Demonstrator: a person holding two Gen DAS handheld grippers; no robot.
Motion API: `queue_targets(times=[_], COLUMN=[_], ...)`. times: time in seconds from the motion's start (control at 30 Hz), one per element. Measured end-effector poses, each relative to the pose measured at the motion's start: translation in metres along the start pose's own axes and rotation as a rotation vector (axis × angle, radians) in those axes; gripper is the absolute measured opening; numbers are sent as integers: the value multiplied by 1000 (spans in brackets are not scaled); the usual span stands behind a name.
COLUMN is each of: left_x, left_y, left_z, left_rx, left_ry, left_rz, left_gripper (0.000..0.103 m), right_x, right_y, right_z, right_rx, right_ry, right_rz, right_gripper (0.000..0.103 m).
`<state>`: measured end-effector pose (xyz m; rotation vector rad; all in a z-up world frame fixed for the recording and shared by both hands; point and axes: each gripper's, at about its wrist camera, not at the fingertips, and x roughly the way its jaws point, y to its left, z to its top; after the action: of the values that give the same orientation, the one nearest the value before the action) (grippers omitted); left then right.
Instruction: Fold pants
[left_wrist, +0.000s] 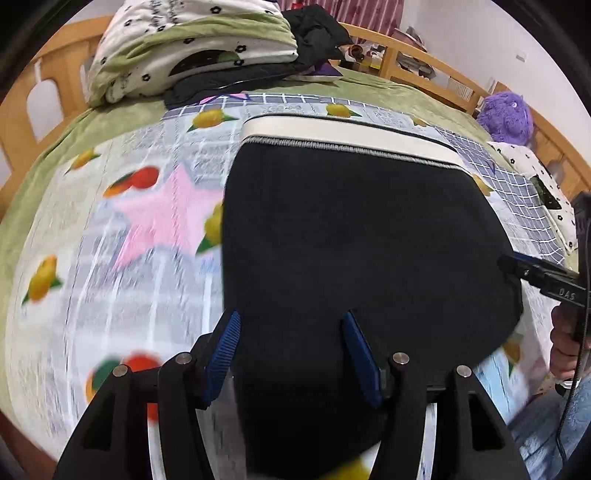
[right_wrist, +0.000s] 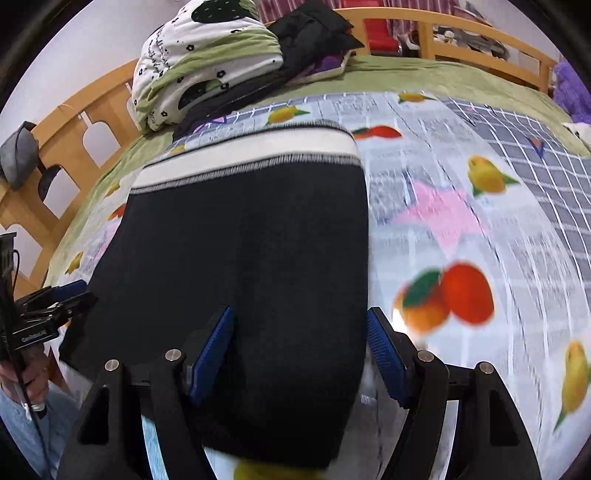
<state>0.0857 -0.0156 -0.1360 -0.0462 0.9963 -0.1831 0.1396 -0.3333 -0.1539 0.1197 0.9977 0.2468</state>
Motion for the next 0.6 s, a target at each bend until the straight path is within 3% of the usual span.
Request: queue_targets(times=[0.13,0.3,0.47,0.57,0.6], left_x=[-25,-37,-16,-18,-20], left_y=[13,8,15,17,17], left_z=[-39,-81,-80,-75,-73], left_rx=[2,182,154,130,119], left_ry=[-15,-6,27,-27,-41], left_rz=[-69,17,90,48,21], left_gripper=[56,56,48,42,34], right_x=[-17,-33,-31,-30,-29], right_y=[4,4,7,7,7], right_z=[-32,-60,-65,-63,-62], right_rx=[6,22,13,16,16], right_ry=[-10,-22,-15,-15,-15], right_rz=[-31,-49,-55,-52,-51], right_gripper=[72,72,72,71,71])
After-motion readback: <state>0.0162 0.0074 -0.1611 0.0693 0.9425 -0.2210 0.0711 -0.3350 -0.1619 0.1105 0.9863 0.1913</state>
